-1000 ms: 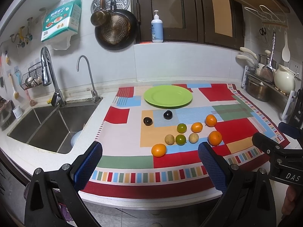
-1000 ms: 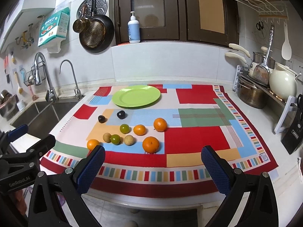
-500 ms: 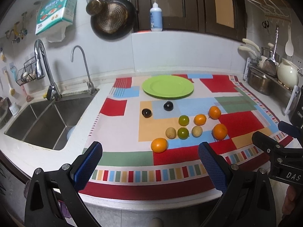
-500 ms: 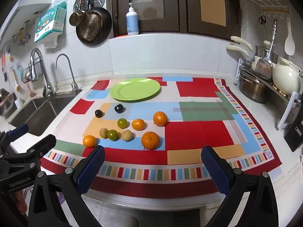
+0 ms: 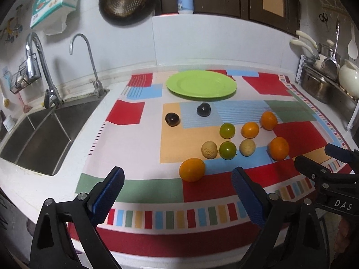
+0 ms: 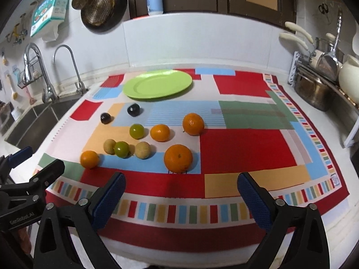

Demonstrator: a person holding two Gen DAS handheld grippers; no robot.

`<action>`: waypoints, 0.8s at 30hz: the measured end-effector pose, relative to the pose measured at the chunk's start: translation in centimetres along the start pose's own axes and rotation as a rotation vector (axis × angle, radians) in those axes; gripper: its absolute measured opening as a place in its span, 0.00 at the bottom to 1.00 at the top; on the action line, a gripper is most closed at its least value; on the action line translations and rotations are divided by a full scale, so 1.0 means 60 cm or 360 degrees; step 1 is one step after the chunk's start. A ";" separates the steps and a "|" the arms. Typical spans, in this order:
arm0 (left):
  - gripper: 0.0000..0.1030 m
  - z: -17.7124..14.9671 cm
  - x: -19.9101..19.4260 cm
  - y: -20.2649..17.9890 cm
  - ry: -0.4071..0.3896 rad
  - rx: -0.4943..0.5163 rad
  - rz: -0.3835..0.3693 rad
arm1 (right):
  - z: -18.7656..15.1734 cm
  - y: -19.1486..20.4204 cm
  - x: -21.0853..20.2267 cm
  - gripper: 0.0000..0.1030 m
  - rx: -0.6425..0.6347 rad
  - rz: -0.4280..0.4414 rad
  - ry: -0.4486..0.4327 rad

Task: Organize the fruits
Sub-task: 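Grasp a mandarin with the left tool while the right tool grasps another mandarin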

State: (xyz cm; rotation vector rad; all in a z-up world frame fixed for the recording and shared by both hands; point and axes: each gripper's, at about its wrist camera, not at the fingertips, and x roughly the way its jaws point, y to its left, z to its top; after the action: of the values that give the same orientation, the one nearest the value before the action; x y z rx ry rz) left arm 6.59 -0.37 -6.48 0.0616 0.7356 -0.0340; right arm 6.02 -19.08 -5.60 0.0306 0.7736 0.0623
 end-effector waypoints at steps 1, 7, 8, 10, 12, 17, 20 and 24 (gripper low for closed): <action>0.91 0.001 0.007 -0.001 0.0012 0.0004 -0.0005 | 0.000 -0.002 0.007 0.93 0.0002 0.0000 0.0011; 0.80 0.003 0.048 -0.007 0.0083 0.0025 -0.0020 | 0.004 -0.010 0.052 0.81 0.0003 0.0011 0.0083; 0.79 0.003 0.053 -0.007 0.0092 0.0027 -0.0023 | 0.005 -0.011 0.058 0.80 0.0005 0.0016 0.0096; 0.75 0.004 0.064 -0.007 0.0109 0.0032 -0.0027 | 0.006 -0.011 0.069 0.75 0.0002 0.0030 0.0114; 0.71 0.005 0.074 -0.007 0.0135 0.0030 -0.0039 | 0.007 -0.009 0.077 0.73 -0.0009 0.0040 0.0120; 0.62 0.005 0.090 -0.006 0.0177 0.0015 -0.0075 | 0.015 -0.005 0.096 0.66 -0.0033 0.0063 0.0135; 0.55 0.006 0.100 -0.007 0.0198 0.0010 -0.0103 | 0.019 -0.004 0.103 0.62 -0.0044 0.0068 0.0144; 0.42 0.007 0.108 -0.009 0.0220 0.0020 -0.0134 | 0.020 -0.006 0.113 0.57 -0.0045 0.0091 0.0165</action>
State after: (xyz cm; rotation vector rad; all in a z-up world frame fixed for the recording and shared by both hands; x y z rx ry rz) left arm 11.64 -1.03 -10.54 0.0452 0.8759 -0.1154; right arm 11.71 -19.00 -9.49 0.0226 0.8755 0.1300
